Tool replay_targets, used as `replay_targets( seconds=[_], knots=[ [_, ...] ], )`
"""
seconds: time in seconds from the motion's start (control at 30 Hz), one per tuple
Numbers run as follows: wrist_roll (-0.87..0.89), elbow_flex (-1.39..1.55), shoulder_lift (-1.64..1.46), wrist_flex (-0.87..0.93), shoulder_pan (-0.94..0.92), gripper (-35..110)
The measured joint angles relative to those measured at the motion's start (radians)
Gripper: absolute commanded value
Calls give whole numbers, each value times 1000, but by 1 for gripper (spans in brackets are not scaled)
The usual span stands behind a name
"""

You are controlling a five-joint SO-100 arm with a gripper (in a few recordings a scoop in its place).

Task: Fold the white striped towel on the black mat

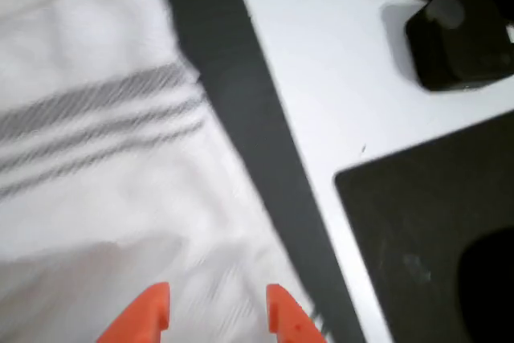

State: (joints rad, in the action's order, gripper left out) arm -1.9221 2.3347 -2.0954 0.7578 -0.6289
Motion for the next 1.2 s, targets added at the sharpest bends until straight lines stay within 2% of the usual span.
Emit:
replay_targets(
  seconds=[0.27,0.43,0.57,0.8,1.03,1.2],
  knots=[
    [98,-35,-183,304,149,15],
    [118,-35,-291,428,167,17],
    [97,35,-325,422,156,18],
    [149,46,-172,235,380,19],
    [232,-233,235,189,503,20],
    [273,-472,506,245,538,21]
  ],
)
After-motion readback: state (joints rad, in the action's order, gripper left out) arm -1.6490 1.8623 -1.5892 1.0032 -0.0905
